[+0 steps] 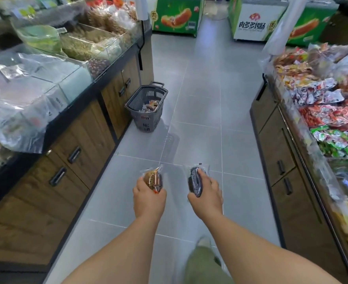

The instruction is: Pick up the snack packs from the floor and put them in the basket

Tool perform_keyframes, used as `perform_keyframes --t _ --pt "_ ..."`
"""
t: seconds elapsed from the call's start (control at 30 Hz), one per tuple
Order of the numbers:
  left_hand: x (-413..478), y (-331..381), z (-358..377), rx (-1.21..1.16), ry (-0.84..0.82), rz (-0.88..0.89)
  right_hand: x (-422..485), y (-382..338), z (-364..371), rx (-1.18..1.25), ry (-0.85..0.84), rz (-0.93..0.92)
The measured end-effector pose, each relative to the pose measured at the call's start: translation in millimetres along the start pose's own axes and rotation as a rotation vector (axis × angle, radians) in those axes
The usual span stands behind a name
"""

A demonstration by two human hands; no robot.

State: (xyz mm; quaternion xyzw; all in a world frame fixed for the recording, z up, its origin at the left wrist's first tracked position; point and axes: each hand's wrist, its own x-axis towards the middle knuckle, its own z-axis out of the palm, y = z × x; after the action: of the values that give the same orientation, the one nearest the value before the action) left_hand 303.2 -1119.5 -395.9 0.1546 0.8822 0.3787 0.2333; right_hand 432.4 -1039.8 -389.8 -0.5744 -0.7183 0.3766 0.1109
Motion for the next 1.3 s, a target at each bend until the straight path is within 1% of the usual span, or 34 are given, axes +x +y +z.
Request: perform_keyframes --t 0.13,0.27,0.4,0.57,0.73,0.83,1.1,1.17,1.3 --pt "50.7 14.9 12.4 0.010 -0.002 -0.024 53.4 -22.5 14.2 -0.006 -0.017 0.008" --pt "115.6 41.0 23.8 0.027 0.028 -0.046 123.0 -52.5 28.0 -0.002 -0.057 -0.043" --pt "185.7 86.3 32.1 0.029 0.065 -0.044 203.6 -86.6 29.2 0.006 -0.060 -0.061" --pt "258.0 140.6 47.3 -0.034 0.099 -0.066 292.7 -129.4 22.8 0.006 -0.048 -0.083" --pt "315.0 165.9 57.4 -0.001 0.088 -0.090 353.5 -157.9 32.2 -0.018 -0.080 -0.074" --pt "363.6 181.8 61.7 -0.002 0.083 -0.111 397.0 -174.4 41.9 -0.051 -0.097 -0.078" --pt "527.3 249.6 60.6 0.030 0.050 -0.071 533.8 -261.5 62.1 -0.038 -0.034 -0.058" --pt "561.7 266.4 59.8 0.015 0.034 -0.057 563.1 -283.6 65.2 -0.035 -0.020 -0.055" --pt "620.2 289.7 61.0 0.062 0.034 -0.049 613.2 -317.6 74.4 -0.012 -0.020 -0.049"
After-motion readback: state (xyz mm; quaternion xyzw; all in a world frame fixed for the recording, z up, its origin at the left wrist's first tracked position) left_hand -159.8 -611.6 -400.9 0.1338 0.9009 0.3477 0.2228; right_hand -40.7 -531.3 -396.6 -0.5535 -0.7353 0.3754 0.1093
